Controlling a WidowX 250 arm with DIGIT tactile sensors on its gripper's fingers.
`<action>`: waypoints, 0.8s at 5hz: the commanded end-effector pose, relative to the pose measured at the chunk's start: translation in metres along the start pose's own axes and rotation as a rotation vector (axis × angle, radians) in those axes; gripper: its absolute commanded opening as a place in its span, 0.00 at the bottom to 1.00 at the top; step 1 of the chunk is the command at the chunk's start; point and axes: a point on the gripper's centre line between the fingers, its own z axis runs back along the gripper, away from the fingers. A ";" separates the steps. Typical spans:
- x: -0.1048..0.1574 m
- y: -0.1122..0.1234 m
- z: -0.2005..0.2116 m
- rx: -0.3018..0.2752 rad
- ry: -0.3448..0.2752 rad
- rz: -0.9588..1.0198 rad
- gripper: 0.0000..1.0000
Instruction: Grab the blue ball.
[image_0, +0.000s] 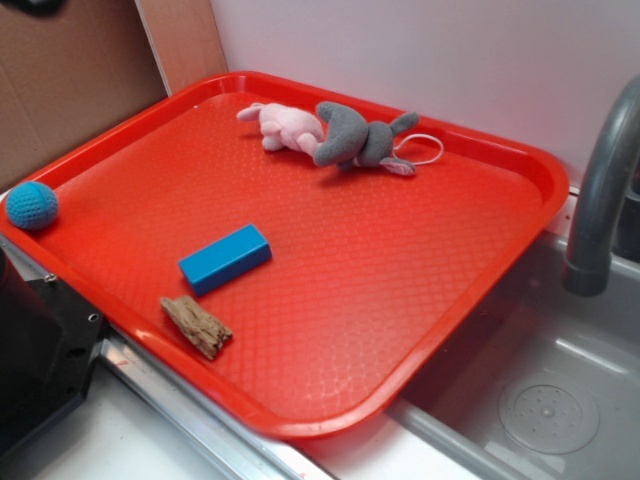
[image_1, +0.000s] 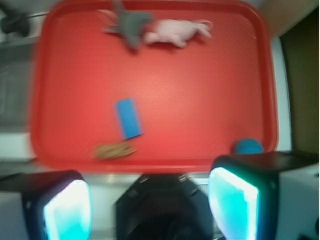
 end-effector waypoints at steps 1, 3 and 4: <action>0.005 0.065 -0.045 0.103 -0.056 0.429 1.00; -0.018 0.126 -0.089 0.212 -0.039 0.735 1.00; -0.017 0.133 -0.108 0.202 0.001 0.723 1.00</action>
